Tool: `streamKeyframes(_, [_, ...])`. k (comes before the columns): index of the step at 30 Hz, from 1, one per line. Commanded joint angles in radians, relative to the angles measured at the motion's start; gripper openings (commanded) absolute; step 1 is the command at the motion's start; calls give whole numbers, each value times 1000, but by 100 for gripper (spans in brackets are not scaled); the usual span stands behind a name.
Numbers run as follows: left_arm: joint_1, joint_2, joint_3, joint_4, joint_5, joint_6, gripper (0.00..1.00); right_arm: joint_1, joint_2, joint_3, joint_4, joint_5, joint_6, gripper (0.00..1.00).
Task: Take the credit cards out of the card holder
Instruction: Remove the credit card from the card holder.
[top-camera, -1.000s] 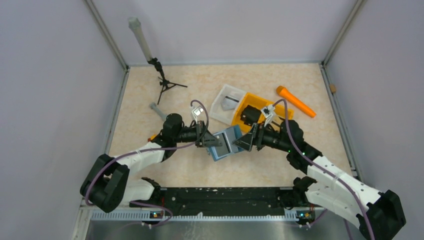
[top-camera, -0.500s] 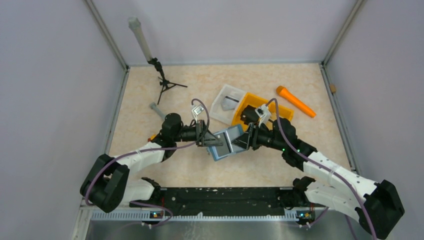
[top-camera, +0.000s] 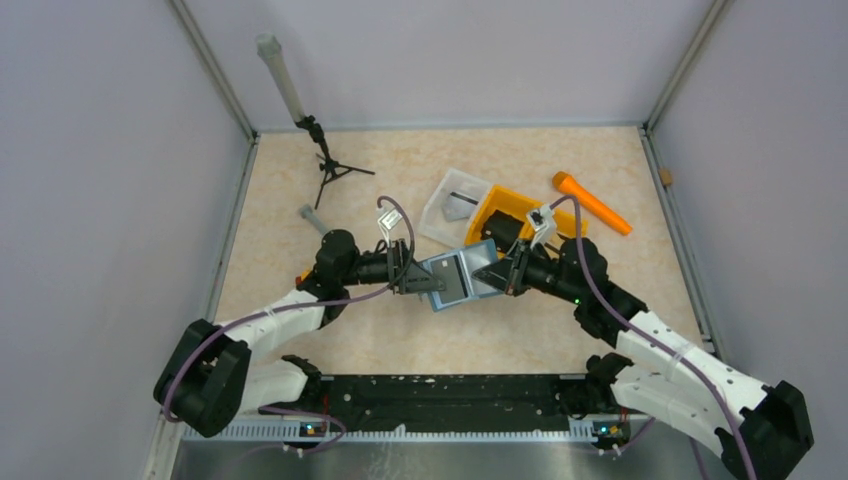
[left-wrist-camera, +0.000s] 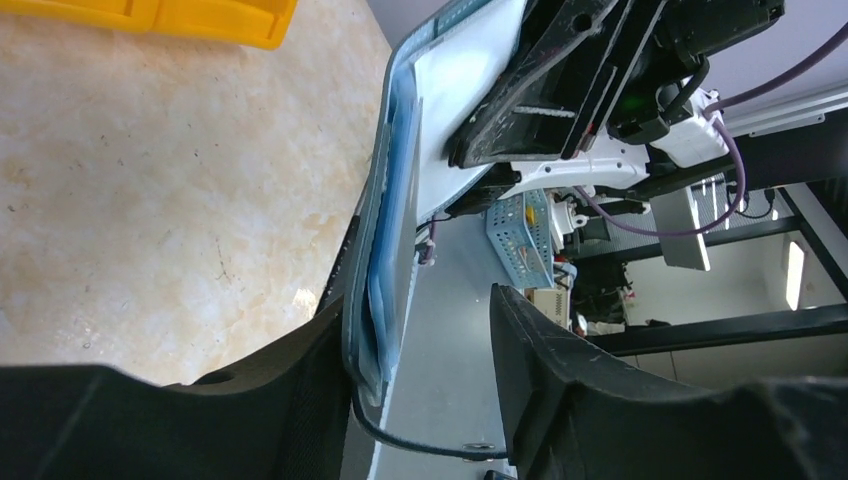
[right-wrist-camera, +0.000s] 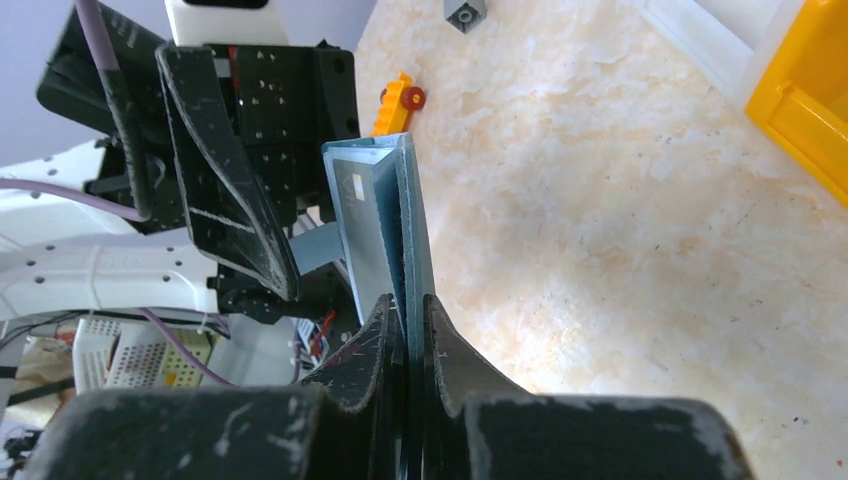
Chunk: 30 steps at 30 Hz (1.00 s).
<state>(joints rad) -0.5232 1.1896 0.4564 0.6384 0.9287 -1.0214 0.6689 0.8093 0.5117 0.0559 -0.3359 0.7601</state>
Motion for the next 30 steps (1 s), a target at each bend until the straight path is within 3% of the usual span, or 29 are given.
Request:
streamKeyframes(1, [5, -18, -28, 83, 35, 10, 55, -22, -14, 19, 58, -44, 41, 0])
streamKeyframes(6, [5, -19, -37, 83, 54, 28, 47, -26, 0, 17, 97, -88, 69, 0])
streamKeyframes(15, [5, -38, -58, 133, 59, 33, 5, -49, 5, -5, 141, -155, 105, 0])
streamKeyframes(16, [5, -41, -67, 154, 60, 24, 3, -49, 2, 9, 98, -135, 79, 10])
streamKeyframes(18, [5, -48, -74, 164, 59, 19, 0, -49, -15, 57, -20, -68, 4, 39])
streamKeyframes(20, [6, -49, -74, 147, 53, 24, 0, -50, -33, 108, -151, 23, -79, 53])
streamKeyframes(22, [6, -45, -65, 109, 45, 37, 0, -50, -45, 163, -287, 104, -163, 60])
streamKeyframes(27, [7, -36, -26, -35, 5, 95, 0, -49, -70, 282, -446, 194, -273, 61])
streamKeyframes(30, [6, -41, -3, -134, -32, 135, 0, -44, -79, 330, -483, 187, -294, 43])
